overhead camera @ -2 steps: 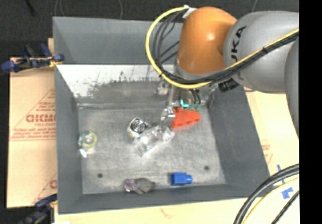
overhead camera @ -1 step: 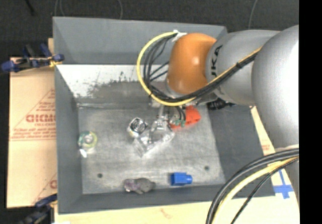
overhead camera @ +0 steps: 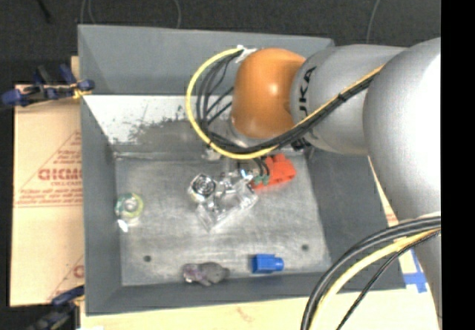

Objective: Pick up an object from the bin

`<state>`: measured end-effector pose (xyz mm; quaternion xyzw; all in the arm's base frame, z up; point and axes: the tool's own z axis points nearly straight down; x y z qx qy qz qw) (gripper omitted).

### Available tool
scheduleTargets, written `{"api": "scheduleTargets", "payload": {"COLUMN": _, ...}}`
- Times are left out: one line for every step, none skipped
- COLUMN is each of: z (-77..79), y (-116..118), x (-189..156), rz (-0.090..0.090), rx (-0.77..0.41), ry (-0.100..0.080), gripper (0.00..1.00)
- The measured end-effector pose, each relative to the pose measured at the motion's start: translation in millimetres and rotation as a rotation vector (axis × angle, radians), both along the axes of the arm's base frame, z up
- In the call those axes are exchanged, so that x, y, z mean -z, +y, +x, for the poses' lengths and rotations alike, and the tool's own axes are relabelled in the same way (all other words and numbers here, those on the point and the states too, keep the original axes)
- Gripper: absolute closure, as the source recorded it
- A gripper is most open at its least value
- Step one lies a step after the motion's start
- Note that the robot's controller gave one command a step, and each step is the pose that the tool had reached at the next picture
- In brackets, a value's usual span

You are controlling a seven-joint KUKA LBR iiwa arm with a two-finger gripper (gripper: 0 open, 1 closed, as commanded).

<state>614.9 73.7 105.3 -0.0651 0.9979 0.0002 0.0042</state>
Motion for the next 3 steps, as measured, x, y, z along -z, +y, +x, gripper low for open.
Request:
{"api": "scheduleTargets", "payload": {"z": 6.8, "y": 2, "x": 11, "rz": -0.001, "rx": 0.090, "ry": -0.006, "gripper": 0.00}}
{"api": "scheduleTargets", "payload": {"z": 4.3, "y": 5, "x": 15, "rz": 0.001, "rx": 0.089, "ry": 0.005, "gripper": 1.00}}
{"api": "scheduleTargets", "payload": {"z": -1.0, "y": 2, "x": -74, "rz": 0.002, "rx": 0.228, "ry": 0.000, "gripper": 1.00}}
